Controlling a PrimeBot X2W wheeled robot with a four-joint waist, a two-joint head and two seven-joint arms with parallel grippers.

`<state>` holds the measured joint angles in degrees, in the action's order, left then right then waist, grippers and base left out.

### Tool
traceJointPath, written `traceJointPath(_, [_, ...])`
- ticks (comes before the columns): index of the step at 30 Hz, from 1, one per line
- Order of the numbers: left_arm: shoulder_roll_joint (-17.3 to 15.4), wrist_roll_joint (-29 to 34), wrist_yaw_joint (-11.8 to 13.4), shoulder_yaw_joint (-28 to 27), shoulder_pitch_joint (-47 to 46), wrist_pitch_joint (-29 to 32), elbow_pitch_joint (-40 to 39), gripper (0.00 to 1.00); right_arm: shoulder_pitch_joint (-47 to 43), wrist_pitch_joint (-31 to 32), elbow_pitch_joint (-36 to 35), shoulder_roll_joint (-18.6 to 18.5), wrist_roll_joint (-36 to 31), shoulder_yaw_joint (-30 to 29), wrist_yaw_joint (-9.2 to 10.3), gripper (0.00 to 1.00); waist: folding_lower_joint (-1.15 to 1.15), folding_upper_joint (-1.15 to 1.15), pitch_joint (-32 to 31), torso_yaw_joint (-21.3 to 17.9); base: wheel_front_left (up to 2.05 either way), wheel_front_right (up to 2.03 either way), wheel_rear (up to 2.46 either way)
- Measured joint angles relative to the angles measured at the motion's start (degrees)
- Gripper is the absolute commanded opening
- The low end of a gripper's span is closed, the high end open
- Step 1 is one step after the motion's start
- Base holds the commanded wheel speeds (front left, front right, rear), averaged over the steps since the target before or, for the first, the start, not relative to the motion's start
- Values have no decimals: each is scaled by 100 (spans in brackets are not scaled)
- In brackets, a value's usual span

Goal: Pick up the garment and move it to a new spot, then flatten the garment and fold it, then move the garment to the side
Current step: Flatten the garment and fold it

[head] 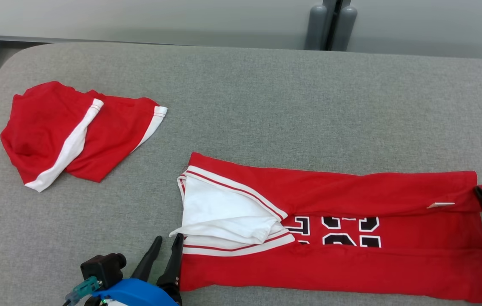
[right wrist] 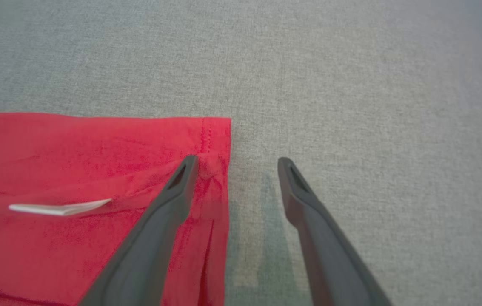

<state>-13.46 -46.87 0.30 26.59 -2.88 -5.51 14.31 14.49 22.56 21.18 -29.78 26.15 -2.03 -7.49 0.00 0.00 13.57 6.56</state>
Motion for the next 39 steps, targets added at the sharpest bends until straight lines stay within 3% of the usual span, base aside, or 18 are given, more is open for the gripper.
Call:
traceJointPath(10, [-124, 324, -11, -347, -156, -773, -180, 100, -586, -304, -879, 748, 158, -956, 0, 100, 0, 0, -245, 72, 0, 0, 0])
traceJointPath(13, [-257, 781, 41, -403, -367, -884, -188, 100, -778, -297, -1224, 935, 59, -1083, 0, 100, 0, 0, -280, 52, 0, 0, 0])
traceJointPath(21, [-214, 1547, 118, -790, -861, -948, -93, 100, -933, -270, -1693, 1753, -269, -1489, 0, 100, 0, 0, -326, -60, 0, 0, 0])
traceJointPath(29, [-68, 1777, 70, -1122, -1009, -948, 190, 100, -880, -310, -1158, 2259, -868, -1871, 0, 100, 1, 0, -263, -161, 0, 0, 0])
traceJointPath(39, [-78, 1874, 48, -1103, -1400, -947, 560, 100, -378, -500, -204, 2184, -1178, -1751, 0, 100, 1, 0, -96, -187, 0, 0, 0])
